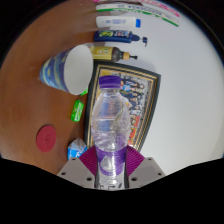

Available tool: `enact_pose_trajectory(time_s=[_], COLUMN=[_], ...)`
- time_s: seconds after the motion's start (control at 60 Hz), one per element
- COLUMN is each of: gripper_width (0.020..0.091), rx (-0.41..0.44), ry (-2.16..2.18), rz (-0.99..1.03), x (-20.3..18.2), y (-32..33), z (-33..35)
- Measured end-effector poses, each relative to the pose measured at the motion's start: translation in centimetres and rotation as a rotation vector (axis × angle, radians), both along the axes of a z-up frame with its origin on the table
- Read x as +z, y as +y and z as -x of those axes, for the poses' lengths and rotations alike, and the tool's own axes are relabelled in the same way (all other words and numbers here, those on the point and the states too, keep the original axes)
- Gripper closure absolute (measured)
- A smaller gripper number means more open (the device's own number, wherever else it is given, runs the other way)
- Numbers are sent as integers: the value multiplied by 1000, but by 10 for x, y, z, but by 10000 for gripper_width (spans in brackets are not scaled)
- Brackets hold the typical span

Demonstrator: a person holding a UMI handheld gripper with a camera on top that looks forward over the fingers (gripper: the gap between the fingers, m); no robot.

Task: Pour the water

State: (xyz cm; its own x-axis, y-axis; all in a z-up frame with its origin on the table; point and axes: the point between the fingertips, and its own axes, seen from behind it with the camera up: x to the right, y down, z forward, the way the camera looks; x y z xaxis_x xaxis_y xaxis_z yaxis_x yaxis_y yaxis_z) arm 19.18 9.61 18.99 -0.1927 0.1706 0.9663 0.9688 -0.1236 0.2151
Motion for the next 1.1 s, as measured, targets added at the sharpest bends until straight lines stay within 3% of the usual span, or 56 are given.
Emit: enact_pose_trajectory(time_s=[0.15,0.367,0.5,0.8,0.983,1.1], gripper_width=[774,775,774,768,699,582], rx=[-26,-140,-201,-225,-171,-207], ry=[368,1119,1462,1735,1724,1735], rz=[8,72,119,149,88,75], x=[12,-1,-33,-105,-112,-115], y=[-8,-15,-11,-3,-9,-11], z=[3,2,-9,-13,-12,-16])
